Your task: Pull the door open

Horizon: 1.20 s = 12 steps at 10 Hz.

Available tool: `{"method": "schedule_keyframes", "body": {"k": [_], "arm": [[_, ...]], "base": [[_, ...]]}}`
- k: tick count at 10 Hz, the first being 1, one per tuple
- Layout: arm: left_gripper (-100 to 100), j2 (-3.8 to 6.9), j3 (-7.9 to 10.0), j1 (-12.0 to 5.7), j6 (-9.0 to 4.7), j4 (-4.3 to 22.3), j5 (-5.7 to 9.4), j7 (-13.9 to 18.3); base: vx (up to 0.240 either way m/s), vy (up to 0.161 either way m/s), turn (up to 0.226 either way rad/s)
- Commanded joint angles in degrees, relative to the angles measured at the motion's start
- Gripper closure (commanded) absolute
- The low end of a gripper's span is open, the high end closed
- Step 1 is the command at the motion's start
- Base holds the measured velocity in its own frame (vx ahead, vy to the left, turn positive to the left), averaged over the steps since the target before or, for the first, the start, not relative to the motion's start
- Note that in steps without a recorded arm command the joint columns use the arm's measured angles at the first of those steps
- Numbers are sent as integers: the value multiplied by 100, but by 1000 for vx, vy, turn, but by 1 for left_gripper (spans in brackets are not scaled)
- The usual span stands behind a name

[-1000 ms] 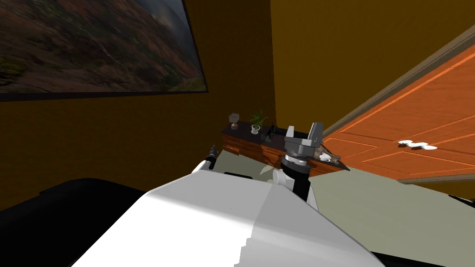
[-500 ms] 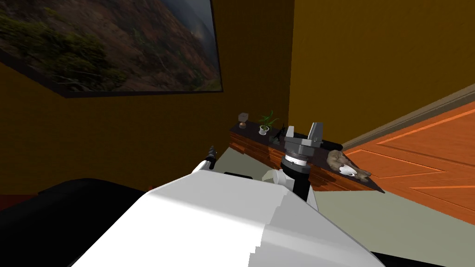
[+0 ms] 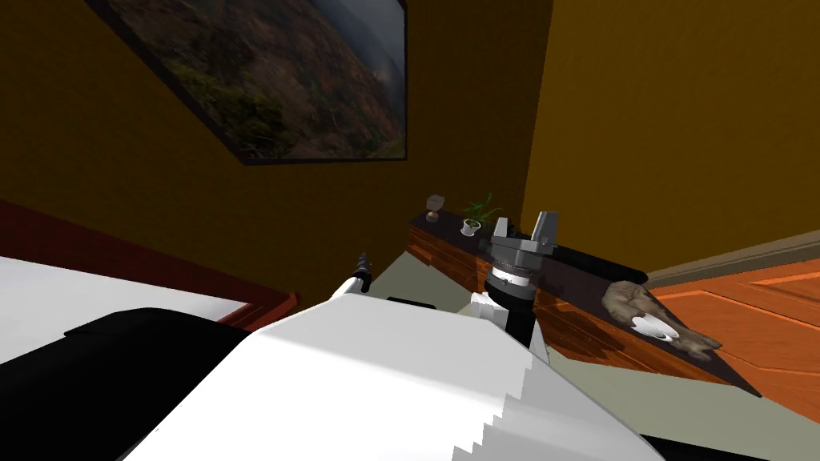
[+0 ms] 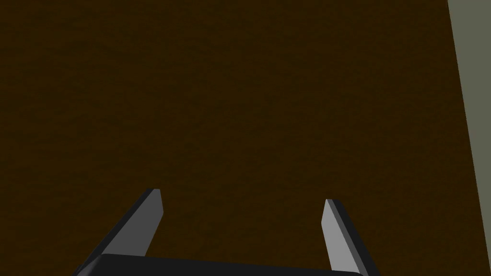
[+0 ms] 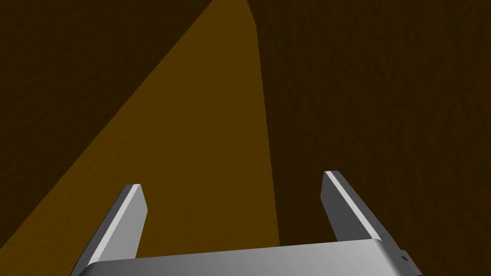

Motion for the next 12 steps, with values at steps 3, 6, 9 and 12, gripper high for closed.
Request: {"method": "schedule_keyframes", "body": {"k": [3, 6, 9, 12], "arm": [[-100, 62, 6, -52, 229, 161, -193, 345], [-100, 120, 28, -82, 401, 283, -339, 596], [-100, 178, 49, -111, 574, 406, -485, 847], [-100, 237, 71, -140, 746, 528, -631, 1098]], "base": [[-99, 27, 307], [-112, 41, 310], [-124, 36, 307], [-107, 48, 320]]}}
